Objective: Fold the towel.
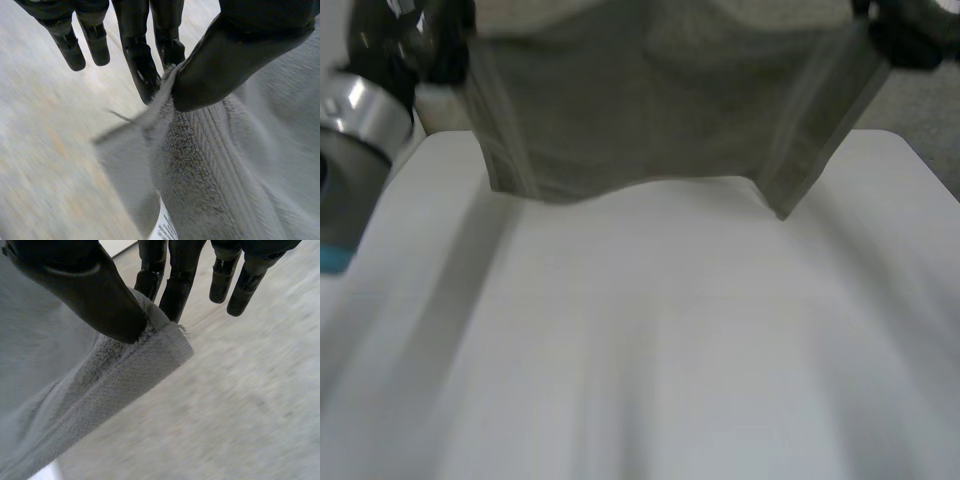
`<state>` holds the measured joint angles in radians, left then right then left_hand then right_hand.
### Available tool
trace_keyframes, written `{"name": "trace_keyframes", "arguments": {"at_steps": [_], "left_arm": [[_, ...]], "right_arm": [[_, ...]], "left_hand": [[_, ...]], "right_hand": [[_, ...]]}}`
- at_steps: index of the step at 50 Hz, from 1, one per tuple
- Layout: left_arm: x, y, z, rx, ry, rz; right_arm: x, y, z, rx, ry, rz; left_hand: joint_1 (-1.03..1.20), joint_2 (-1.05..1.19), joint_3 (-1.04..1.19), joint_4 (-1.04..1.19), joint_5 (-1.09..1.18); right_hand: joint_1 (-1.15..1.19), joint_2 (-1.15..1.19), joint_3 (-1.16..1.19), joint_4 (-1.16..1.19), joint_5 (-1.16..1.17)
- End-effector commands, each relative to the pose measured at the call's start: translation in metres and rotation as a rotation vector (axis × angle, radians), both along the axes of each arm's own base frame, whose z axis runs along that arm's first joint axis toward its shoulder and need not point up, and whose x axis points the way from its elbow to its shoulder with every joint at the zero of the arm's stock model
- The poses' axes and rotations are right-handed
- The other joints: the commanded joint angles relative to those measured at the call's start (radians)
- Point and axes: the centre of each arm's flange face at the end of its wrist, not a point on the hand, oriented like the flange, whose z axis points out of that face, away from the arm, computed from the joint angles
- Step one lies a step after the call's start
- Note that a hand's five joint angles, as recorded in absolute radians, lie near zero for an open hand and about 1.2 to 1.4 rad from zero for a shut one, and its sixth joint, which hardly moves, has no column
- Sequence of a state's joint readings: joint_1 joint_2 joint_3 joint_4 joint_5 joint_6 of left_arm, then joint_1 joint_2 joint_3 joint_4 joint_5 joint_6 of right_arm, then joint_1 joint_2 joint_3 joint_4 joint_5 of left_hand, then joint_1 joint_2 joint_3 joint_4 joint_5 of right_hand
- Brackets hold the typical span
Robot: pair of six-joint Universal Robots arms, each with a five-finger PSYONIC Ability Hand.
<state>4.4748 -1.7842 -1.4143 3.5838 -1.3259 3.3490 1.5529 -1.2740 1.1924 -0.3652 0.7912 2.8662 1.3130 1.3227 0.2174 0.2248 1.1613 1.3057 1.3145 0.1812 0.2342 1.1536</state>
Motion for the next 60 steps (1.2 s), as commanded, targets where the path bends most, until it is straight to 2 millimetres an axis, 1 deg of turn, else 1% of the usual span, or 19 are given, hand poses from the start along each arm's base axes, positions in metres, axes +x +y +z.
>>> {"name": "trace_keyframes", "arguments": {"at_steps": [1, 2, 3, 4, 5, 7, 11, 13, 17, 21, 26, 34, 42, 51, 56, 57, 58, 59, 60], "left_arm": [[0.028, 0.013, -0.091, 0.289, -0.077, 0.032], [0.033, 0.017, -0.103, 0.331, -0.084, 0.038], [0.033, 0.017, -0.103, 0.332, -0.084, 0.038], [0.034, 0.022, -0.113, 0.367, -0.092, 0.03], [0.034, 0.022, -0.113, 0.367, -0.092, 0.03], [0.036, 0.033, -0.126, 0.431, -0.105, 0.012], [0.038, 0.042, -0.13, 0.479, -0.11, 0.006], [0.039, 0.047, -0.126, 0.489, -0.11, 0.005], [0.038, 0.063, -0.114, 0.501, -0.114, -0.009], [0.037, 0.072, -0.097, 0.468, -0.103, -0.017], [0.038, 0.088, -0.069, 0.41, -0.09, -0.018], [0.042, 0.105, -0.046, 0.405, -0.073, -0.013], [0.046, 0.102, -0.037, 0.395, -0.063, 0.009], [0.046, 0.101, -0.032, 0.391, -0.051, 0.005], [0.043, 0.092, -0.029, 0.381, -0.05, -0.001], [0.042, 0.082, -0.033, 0.393, -0.051, -0.003], [0.04, 0.066, -0.039, 0.399, -0.052, 0.0], [0.04, 0.066, -0.039, 0.399, -0.052, 0.0], [0.036, 0.049, -0.043, 0.391, -0.051, 0.003]], "right_arm": [[-0.028, 0.007, -0.065, 0.149, 0.084, -0.054], [-0.036, 0.007, -0.076, 0.173, 0.097, -0.068], [-0.036, 0.007, -0.076, 0.173, 0.097, -0.068], [-0.042, 0.01, -0.085, 0.196, 0.112, -0.066], [-0.046, 0.013, -0.094, 0.221, 0.121, -0.056], [-0.05, 0.016, -0.099, 0.243, 0.125, -0.044], [-0.055, 0.022, -0.098, 0.264, 0.128, -0.033], [-0.061, 0.031, -0.086, 0.265, 0.123, -0.041], [-0.063, 0.042, -0.08, 0.28, 0.122, -0.037], [-0.059, 0.059, -0.07, 0.3, 0.115, -0.017], [-0.054, 0.074, -0.058, 0.336, 0.102, -0.01], [-0.051, 0.093, -0.04, 0.365, 0.088, -0.037], [-0.056, 0.09, -0.031, 0.363, 0.069, -0.144], [-0.057, 0.09, -0.028, 0.358, 0.064, -0.157], [-0.051, 0.084, -0.03, 0.349, 0.066, -0.129], [-0.051, 0.084, -0.03, 0.349, 0.066, -0.128], [-0.044, 0.075, -0.036, 0.331, 0.082, -0.101], [-0.044, 0.075, -0.036, 0.331, 0.082, -0.101], [-0.031, 0.061, -0.043, 0.293, 0.094, -0.058]], "left_hand": [[0.083, 0.074, -0.043, -0.05, 0.06], [0.083, 0.074, -0.043, -0.05, 0.06], [0.083, 0.074, -0.043, -0.05, 0.06], [0.083, 0.074, -0.043, -0.05, 0.06], [0.083, 0.074, -0.043, -0.05, 0.06], [0.083, 0.074, -0.043, -0.05, 0.06], [0.083, 0.074, -0.043, -0.05, 0.06], [0.083, 0.074, -0.043, -0.05, 0.06], [0.083, 0.074, -0.043, -0.05, 0.06], [0.083, 0.074, -0.043, -0.05, 0.06], [0.083, 0.074, -0.043, -0.05, 0.06], [0.083, 0.074, -0.043, -0.05, 0.06], [0.083, 0.074, -0.043, -0.05, 0.06], [0.083, 0.074, -0.043, -0.05, 0.06], [0.083, 0.074, -0.043, -0.05, 0.06], [0.083, 0.074, -0.043, -0.05, 0.06], [0.083, 0.074, -0.043, -0.05, 0.06], [0.083, 0.074, -0.043, -0.05, 0.06], [0.083, 0.074, -0.043, -0.05, 0.06]], "right_hand": [[0.091, 0.082, -0.007, -0.06, 0.068], [0.091, 0.082, -0.007, -0.06, 0.068], [0.091, 0.082, -0.007, -0.06, 0.068], [0.091, 0.082, -0.007, -0.06, 0.068], [0.091, 0.082, -0.007, -0.06, 0.068], [0.091, 0.082, -0.007, -0.06, 0.068], [0.091, 0.082, -0.007, -0.06, 0.068], [0.091, 0.082, -0.007, -0.06, 0.068], [0.091, 0.082, -0.007, -0.06, 0.068], [0.091, 0.082, -0.007, -0.06, 0.068], [0.091, 0.082, -0.007, -0.06, 0.068], [0.091, 0.082, -0.007, -0.06, 0.068], [0.091, 0.082, -0.007, -0.06, 0.068], [0.091, 0.082, -0.007, -0.06, 0.068], [0.091, 0.082, -0.007, -0.06, 0.068], [0.091, 0.082, -0.007, -0.06, 0.068], [0.091, 0.082, -0.007, -0.06, 0.068], [0.091, 0.082, -0.007, -0.06, 0.068], [0.091, 0.082, -0.007, -0.06, 0.068]]}}
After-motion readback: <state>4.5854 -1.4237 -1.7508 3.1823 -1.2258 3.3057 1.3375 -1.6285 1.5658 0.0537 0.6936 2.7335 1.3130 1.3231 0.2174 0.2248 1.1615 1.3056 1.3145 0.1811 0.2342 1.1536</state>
